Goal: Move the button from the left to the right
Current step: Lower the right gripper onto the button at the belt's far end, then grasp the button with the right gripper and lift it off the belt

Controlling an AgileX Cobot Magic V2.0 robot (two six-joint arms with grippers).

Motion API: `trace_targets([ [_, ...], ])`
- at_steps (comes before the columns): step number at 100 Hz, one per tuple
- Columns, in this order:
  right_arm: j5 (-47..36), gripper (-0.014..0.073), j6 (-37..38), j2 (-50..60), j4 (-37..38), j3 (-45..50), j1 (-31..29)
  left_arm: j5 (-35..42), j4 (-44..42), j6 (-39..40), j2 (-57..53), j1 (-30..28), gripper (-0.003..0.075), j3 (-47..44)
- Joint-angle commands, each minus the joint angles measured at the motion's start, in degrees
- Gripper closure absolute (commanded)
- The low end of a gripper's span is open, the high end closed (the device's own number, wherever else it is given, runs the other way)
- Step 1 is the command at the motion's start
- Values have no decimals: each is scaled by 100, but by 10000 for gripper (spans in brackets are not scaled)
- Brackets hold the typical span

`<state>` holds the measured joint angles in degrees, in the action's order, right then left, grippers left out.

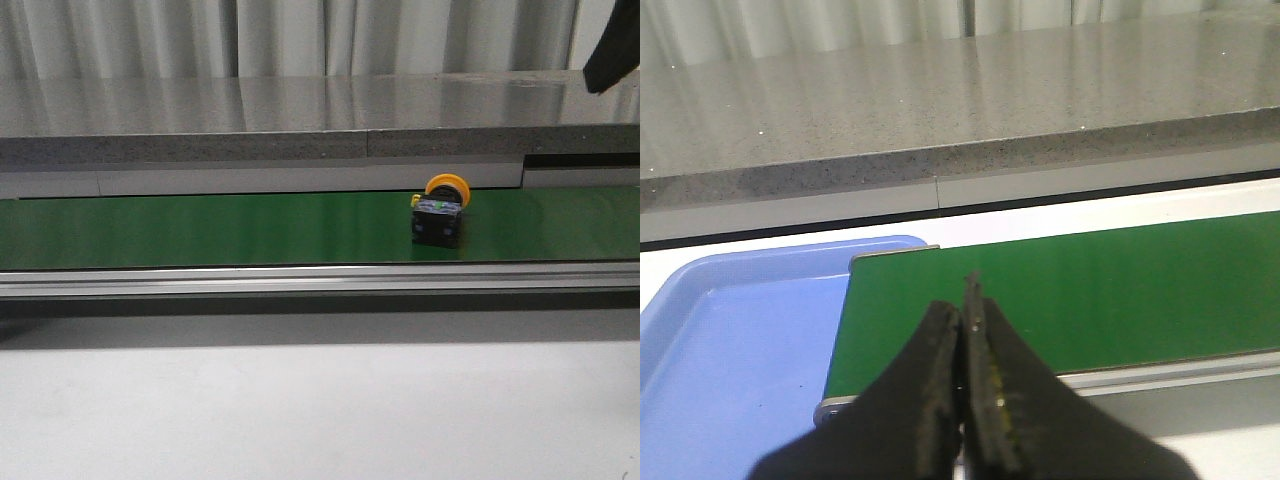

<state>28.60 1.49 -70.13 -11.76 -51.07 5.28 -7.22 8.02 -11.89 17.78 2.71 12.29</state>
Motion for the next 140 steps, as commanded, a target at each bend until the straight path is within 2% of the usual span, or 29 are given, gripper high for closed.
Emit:
trace_targets([
  [1, -272, -40, -30, -265, -97, -426, -9, 502, 33, 5, 41, 48, 739, 152],
  [39, -323, -40, -30, -1464, -156, -1212, 272, 502, 33, 5, 41, 48, 739, 152],
  [90, -370, -37, -36, -2437, -173, -1311, 398, 502, 33, 5, 41, 48, 739, 152],
  [95, -330, -8, -40, -2488, -173, -1311, 398, 502, 33, 5, 41, 48, 739, 152],
  [102, -275, 87, -40, -2538, -173, -1311, 398, 502, 33, 5, 41, 48, 739, 152],
  [114, -186, 335, -40, -2543, -173, -1311, 398, 502, 33, 5, 41, 48, 739, 152],
  [119, -130, 404, -40, -2537, -173, -1317, 398, 502, 33, 5, 41, 48, 739, 152],
  [126, 26, 442, -47, -2522, -173, -1409, 385, 502, 33, 5, 41, 48, 739, 152],
  [140, 286, 442, -72, -2379, 206, -1787, 371, 502, 33, 5, 41, 48, 739, 152],
])
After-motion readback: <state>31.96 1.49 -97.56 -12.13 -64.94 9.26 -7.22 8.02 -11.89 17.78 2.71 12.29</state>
